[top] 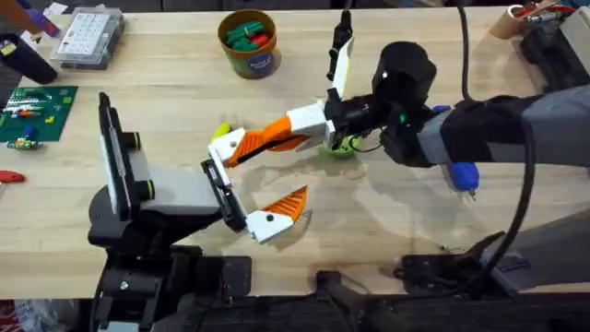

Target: Pick up the gripper from the table and insert it into the empty holder that is missing its gripper. Then pick up a screw, insert it into the mounting hole, and use the screwdriver to tighten it. Finally, clean up the table by picking up the vegetable and placing it into the bucket.

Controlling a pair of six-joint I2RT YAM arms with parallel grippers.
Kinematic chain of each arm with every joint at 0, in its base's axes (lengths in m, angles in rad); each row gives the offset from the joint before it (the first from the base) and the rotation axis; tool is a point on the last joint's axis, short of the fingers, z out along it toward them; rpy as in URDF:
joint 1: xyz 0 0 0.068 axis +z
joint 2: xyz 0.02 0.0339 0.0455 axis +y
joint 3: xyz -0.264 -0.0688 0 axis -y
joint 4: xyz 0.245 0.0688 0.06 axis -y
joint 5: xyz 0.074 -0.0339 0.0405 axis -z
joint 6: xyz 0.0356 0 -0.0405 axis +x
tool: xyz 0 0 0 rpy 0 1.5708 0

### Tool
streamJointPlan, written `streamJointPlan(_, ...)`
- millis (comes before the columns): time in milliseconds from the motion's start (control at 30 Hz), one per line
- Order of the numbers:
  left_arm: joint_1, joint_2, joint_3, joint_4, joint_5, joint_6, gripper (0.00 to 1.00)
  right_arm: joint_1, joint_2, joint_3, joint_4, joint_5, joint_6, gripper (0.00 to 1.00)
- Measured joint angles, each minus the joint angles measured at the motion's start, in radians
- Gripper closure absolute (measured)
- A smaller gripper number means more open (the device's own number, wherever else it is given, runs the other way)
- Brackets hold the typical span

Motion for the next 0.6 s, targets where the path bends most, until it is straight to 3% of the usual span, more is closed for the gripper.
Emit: streamJointPlan(600,0.0,0.0,0.0,-0.001,-0.005,0.004,0.014,-0.001,0.003,-0.021,0.042,0.066,0.067,0.995)
